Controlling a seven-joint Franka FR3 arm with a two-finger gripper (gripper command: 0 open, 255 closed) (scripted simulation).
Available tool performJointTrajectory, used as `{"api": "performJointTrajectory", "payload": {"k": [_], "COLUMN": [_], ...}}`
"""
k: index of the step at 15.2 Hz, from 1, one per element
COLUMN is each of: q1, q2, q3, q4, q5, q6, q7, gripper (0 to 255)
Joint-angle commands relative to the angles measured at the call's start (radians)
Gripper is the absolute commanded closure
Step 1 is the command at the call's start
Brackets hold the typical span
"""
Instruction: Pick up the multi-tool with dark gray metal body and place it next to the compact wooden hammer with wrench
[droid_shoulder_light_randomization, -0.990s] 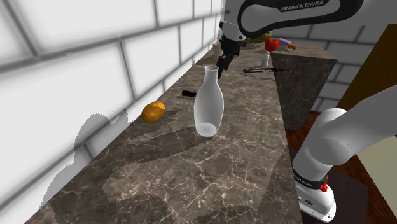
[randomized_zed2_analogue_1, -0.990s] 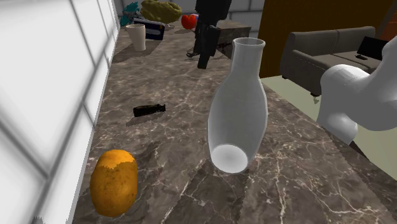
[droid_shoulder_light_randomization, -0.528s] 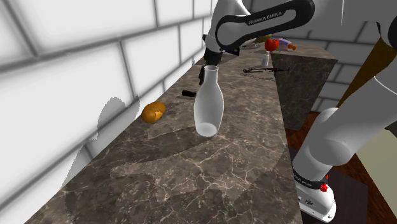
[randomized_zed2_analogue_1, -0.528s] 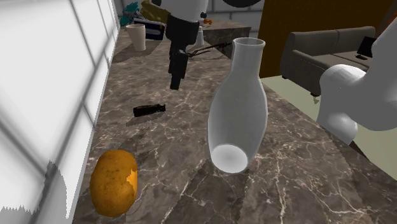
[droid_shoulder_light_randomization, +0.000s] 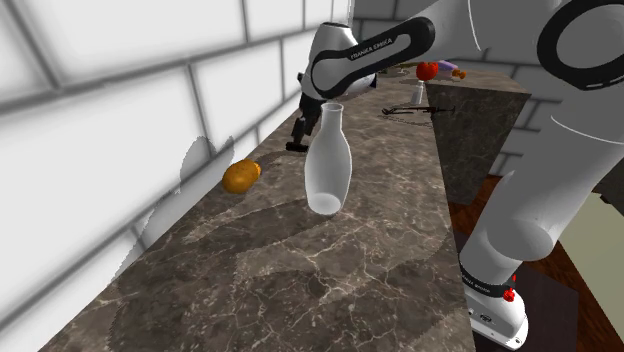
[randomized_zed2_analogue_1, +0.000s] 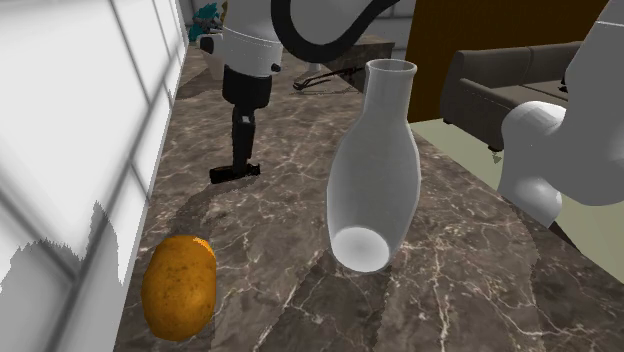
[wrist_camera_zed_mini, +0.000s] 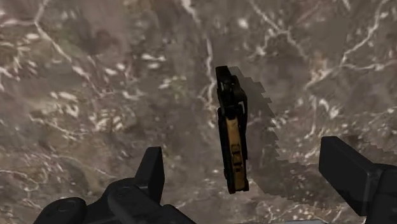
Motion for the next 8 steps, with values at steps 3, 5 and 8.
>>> {"api": "performJointTrajectory", "payload": {"k": [3, 5, 8], "q1": [0.002, 0.003, 0.003], "q2": [0.036, 0.060, 0.060], "q3": [0.002, 0.003, 0.003], "q4": [-0.011, -0.018, -0.018], "q5": [0.004, 0.006, 0.006], "q6": [0.048, 0.078, 0.078], "q7": [-0.003, -0.004, -0.004], "gripper": [0, 0, 0]}}
